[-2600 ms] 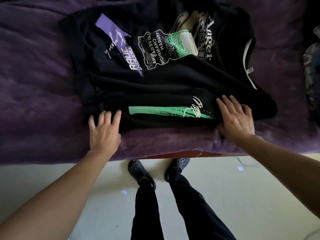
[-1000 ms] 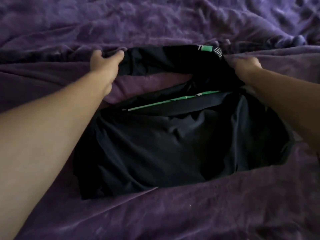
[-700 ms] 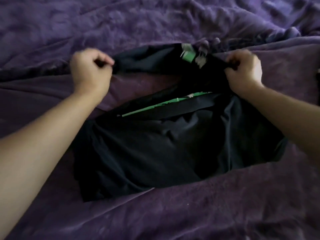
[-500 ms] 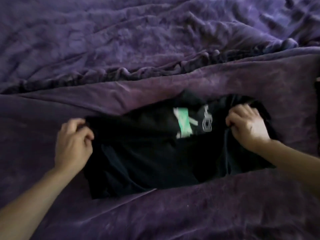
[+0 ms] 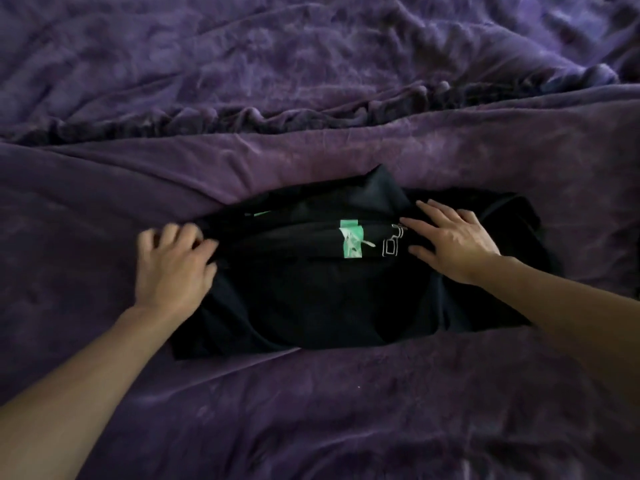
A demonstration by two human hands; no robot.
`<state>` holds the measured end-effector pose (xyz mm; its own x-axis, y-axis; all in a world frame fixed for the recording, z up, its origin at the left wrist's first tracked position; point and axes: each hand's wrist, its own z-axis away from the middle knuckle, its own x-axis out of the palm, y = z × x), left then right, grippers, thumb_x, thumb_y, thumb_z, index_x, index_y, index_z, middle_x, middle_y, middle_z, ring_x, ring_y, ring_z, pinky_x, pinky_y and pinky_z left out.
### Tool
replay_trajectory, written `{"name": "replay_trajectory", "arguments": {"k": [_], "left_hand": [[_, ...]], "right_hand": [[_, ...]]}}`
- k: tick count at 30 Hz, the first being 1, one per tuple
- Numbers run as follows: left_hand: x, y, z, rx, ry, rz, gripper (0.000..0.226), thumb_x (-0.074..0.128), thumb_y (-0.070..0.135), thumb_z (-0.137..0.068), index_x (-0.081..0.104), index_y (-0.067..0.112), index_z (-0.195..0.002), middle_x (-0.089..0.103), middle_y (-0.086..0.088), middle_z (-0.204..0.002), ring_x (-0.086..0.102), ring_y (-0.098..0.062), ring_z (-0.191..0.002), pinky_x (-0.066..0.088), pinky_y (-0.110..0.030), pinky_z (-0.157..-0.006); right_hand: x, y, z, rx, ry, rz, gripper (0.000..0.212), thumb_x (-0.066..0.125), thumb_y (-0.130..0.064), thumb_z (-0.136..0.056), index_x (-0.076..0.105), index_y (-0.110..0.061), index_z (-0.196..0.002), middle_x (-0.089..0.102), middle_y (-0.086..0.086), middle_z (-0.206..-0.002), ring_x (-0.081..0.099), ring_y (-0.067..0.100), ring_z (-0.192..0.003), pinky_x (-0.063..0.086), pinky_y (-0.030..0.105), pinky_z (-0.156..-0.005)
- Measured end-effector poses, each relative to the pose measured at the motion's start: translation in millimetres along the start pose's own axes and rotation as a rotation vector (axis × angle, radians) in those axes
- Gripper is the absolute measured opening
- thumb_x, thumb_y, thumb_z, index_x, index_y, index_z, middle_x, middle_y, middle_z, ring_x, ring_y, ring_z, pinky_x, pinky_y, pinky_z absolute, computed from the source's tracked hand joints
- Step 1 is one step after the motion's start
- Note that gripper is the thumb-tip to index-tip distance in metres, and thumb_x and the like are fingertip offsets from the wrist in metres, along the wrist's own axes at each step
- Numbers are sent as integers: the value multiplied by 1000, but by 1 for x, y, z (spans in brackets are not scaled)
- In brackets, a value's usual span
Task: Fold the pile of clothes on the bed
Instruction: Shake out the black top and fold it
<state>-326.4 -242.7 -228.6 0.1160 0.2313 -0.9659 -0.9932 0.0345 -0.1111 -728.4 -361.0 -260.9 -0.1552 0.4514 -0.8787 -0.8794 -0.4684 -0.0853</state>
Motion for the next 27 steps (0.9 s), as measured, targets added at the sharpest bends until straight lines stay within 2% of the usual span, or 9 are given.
{"name": "replay_trajectory", "arguments": {"k": [3,5,7,9,11,13,16,23,27], "left_hand": [[3,-3,40,74,-142,-104,55,46,44,-79,70,9,-112,59,-18,-118,53,-37,-102,35,-51,-81],[1,3,48,62,-142,-79,63,38,50,-80,67,8,-117,53,-20,-132,50,-39,-114,35,-52,-84],[-3,19,39,25,14,18,56,40,44,-86,61,12,-125,43,-21,-142,43,-39,-125,33,-53,-90],[-2,49,24,76,143,105,49,41,36,-90,54,19,-134,38,-19,-146,39,-39,-131,33,-54,-97],[3,86,11,171,67,162,51,44,34,-91,46,26,-141,33,-16,-151,34,-37,-136,31,-54,-104],[16,117,8,203,-181,162,55,41,41,-96,28,33,-149,12,-10,-160,18,-33,-144,24,-53,-111],[33,140,14,161,-376,106,58,34,43,-99,9,35,-151,-11,-7,-160,-5,-32,-147,13,-54,-116],[14,176,12,295,-369,314,52,45,30,-96,33,25,-146,14,-3,-159,18,-25,-144,26,-42,-113],[9,163,30,-18,-266,616,35,48,21,-95,59,17,-128,48,-1,-139,46,-21,-124,43,-36,-100]], "right_hand": [[-4,11,0,24,-9,-173,47,48,-58,-91,58,-34,-130,33,0,-155,23,17,-145,22,41,-112],[-12,19,4,109,260,-300,40,54,-57,-88,72,-28,-109,51,4,-141,40,23,-134,31,42,-104],[-15,43,11,329,461,-275,48,57,-61,-82,68,-26,-113,53,4,-136,43,28,-128,35,46,-100],[-14,68,23,631,326,-358,74,62,-69,-73,48,-30,-134,42,6,-144,37,31,-133,34,53,-103],[-5,88,35,770,127,-386,95,67,-74,-65,36,-28,-142,43,10,-142,40,35,-131,38,52,-102],[-2,96,43,757,38,-503,93,75,-67,-63,42,-25,-139,54,10,-133,52,33,-120,46,44,-97],[-13,90,48,676,-50,-933,58,86,-37,-66,63,-22,-118,69,5,-111,66,23,-96,53,38,-90],[-92,21,59,365,-29,-1310,39,77,-9,-76,61,-25,-108,74,-1,-90,71,8,-78,55,19,-60],[-95,-63,29,236,-143,-1207,46,73,-8,-81,52,-20,-120,68,3,-102,70,13,-81,59,30,-68]]}}
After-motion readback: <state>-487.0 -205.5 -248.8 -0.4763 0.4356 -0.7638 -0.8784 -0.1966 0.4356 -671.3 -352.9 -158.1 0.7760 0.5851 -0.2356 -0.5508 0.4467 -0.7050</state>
